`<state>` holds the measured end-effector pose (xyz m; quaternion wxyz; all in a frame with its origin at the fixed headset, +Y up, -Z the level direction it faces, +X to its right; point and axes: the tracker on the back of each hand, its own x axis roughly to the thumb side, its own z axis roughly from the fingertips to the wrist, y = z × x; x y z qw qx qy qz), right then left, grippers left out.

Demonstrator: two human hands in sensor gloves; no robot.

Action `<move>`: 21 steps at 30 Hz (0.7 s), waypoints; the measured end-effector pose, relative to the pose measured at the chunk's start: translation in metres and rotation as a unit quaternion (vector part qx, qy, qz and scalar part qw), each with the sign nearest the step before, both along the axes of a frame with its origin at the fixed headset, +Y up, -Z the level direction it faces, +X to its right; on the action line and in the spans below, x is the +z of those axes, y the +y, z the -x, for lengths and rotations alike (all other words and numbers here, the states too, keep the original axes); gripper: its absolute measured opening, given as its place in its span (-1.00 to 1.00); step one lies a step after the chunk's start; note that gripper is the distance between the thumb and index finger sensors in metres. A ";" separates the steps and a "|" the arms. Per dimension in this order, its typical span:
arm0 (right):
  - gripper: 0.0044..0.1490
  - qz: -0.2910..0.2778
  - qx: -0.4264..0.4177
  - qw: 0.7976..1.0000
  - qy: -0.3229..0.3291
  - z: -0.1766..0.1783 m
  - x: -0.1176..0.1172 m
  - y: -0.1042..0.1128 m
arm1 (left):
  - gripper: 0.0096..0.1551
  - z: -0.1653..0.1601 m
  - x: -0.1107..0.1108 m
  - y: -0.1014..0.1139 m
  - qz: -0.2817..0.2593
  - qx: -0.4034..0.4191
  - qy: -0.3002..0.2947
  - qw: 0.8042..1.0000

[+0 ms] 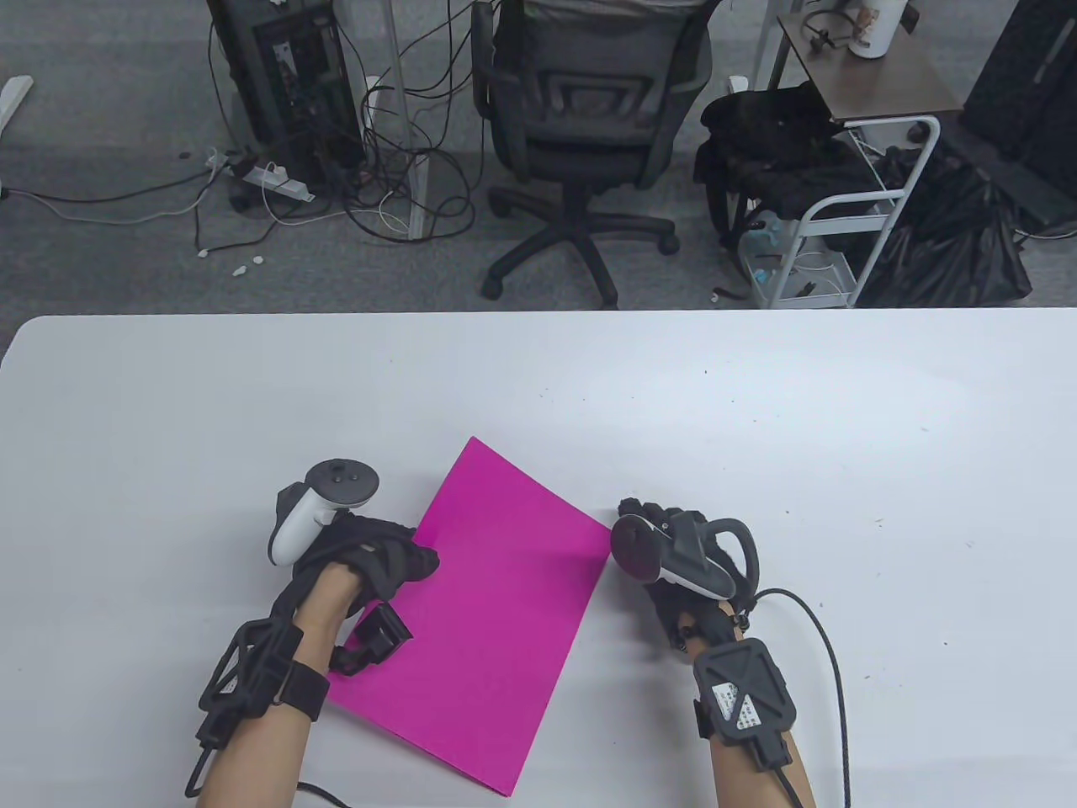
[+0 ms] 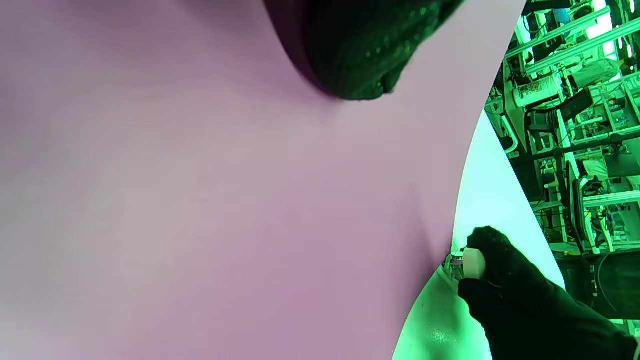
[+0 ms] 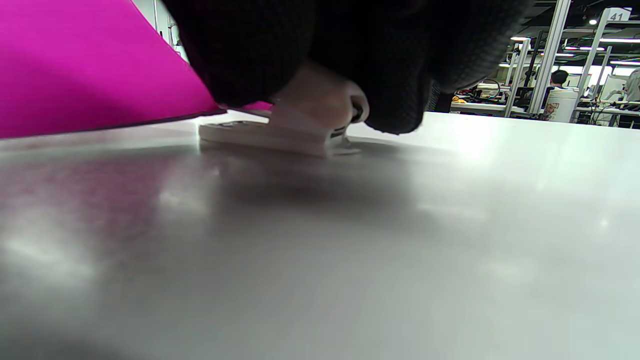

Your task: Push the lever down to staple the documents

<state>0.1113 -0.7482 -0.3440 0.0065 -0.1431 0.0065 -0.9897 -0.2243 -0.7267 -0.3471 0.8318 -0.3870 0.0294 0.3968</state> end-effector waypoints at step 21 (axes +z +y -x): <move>-0.24 0.007 -0.016 1.000 -0.004 -0.003 -0.001 -0.001 | -0.59 -0.020 -0.006 -0.005 -0.017 -0.054 -0.020 0.998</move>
